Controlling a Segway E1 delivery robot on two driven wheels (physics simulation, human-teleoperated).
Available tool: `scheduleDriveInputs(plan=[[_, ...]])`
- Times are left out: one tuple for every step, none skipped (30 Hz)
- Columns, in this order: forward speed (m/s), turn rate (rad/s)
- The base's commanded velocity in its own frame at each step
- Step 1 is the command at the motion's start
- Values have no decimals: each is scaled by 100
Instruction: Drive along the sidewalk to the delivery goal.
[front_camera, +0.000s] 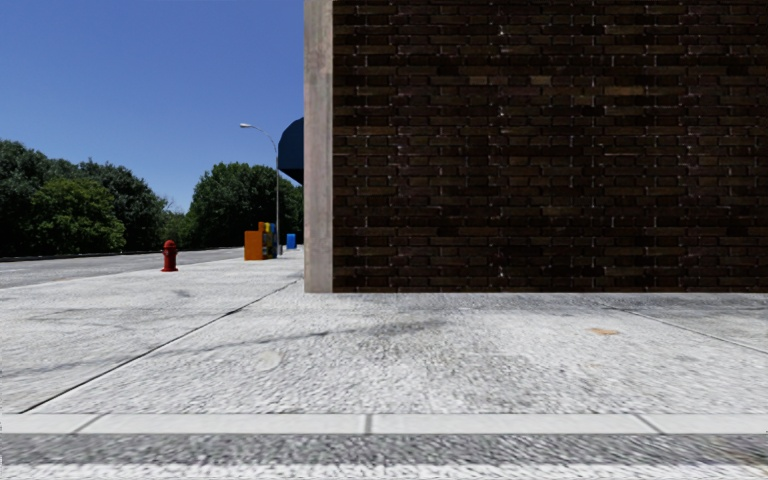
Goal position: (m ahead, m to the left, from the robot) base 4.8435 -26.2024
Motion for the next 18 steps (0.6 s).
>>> scheduleDriveInputs(plan=[[156,0],[153,0],[153,0],[152,0],[151,0],[150,0],[150,0],[150,0],[150,0],[149,0],[149,0],[149,0],[149,0],[149,0],[149,0],[149,0],[149,0],[149,0]])
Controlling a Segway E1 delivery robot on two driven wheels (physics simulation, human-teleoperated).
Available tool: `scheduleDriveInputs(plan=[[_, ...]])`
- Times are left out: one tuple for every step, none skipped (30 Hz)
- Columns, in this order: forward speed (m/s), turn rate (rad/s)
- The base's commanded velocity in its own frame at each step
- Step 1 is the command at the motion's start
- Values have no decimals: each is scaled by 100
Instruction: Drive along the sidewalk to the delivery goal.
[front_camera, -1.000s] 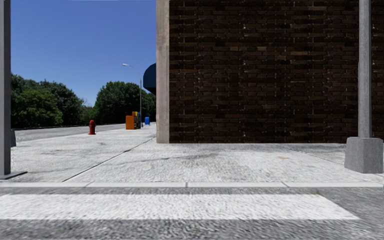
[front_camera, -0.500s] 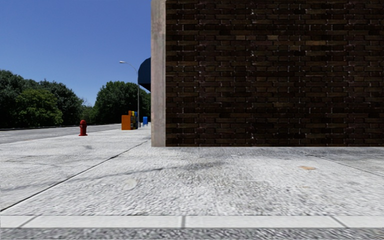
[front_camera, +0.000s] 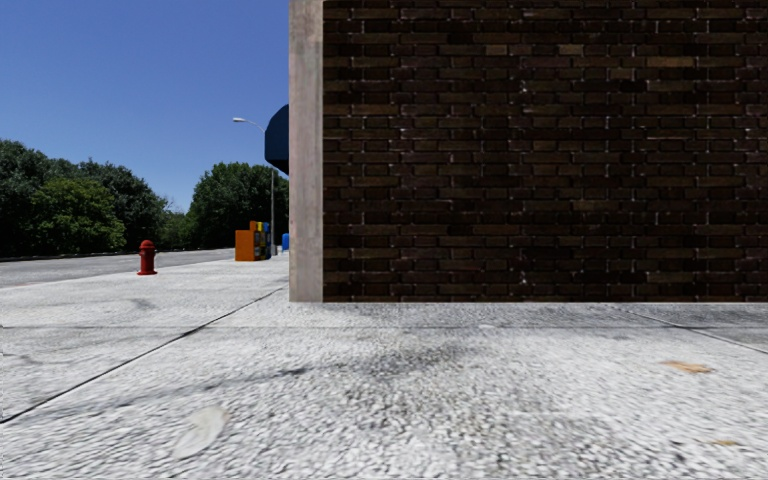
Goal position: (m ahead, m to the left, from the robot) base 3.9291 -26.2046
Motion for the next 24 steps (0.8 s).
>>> scheduleDriveInputs(plan=[[149,0],[149,0],[149,0],[149,0],[149,0],[149,0],[149,0],[149,0],[149,0],[149,0],[149,0],[149,0],[149,0],[149,0],[149,0],[149,0],[149,0],[149,0],[149,0],[149,0],[149,0],[149,0],[149,0],[149,0]])
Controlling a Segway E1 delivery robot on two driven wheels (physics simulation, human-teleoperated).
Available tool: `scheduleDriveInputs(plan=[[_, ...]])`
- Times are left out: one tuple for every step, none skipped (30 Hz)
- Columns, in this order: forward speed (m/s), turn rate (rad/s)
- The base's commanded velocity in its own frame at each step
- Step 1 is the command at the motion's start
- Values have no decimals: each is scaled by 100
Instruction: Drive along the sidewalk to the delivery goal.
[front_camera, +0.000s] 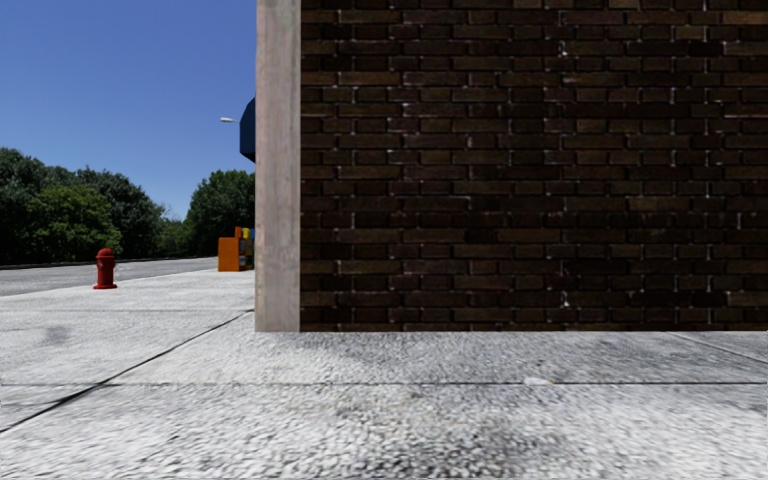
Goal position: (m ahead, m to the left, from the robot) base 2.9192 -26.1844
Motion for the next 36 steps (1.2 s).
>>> scheduleDriveInputs(plan=[[149,0],[149,0],[149,0],[149,0],[149,0],[149,0],[149,0],[149,0],[149,0],[149,0],[149,0],[149,0],[149,0],[149,-8],[149,-26],[149,-41],[149,-41],[149,-54],[149,-64],[149,-78],[149,-95],[149,-95],[149,-108],[149,-120],[149,-120],[149,-120],[149,-120],[149,-120],[149,-120],[149,-120],[149,-120],[149,-120],[149,-120],[149,-120],[149,-120],[149,-120]])
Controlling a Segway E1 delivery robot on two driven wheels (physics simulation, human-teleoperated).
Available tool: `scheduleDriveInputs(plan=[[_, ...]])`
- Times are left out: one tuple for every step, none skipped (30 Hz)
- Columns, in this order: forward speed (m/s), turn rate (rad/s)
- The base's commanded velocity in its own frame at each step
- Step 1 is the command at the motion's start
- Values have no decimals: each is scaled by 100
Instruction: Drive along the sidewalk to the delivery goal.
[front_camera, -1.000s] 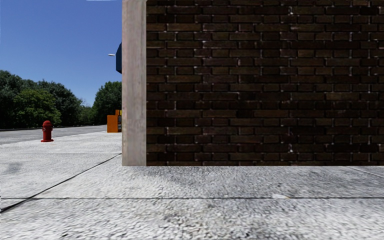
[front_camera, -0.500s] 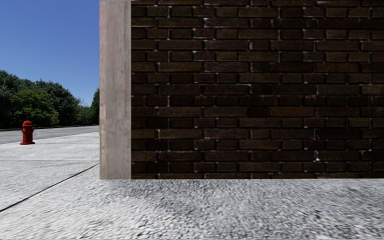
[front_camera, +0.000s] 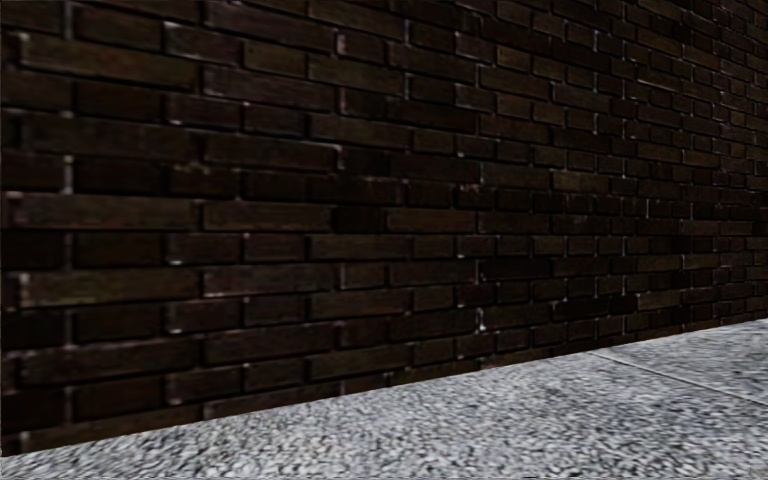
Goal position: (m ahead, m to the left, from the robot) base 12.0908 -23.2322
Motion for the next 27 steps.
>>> scheduleDriveInputs(plan=[[149,-120],[149,-120],[149,-120],[149,-120],[149,-120],[149,-120],[149,-120],[149,-120],[149,-120],[149,-120],[149,-120],[149,-120],[149,-120],[149,-120],[149,-120],[149,-120],[149,-120],[149,-120],[149,-120],[149,-116],[149,-108],[149,-91],[149,-80],[149,-80],[149,-77],[149,-43],[149,-3]])
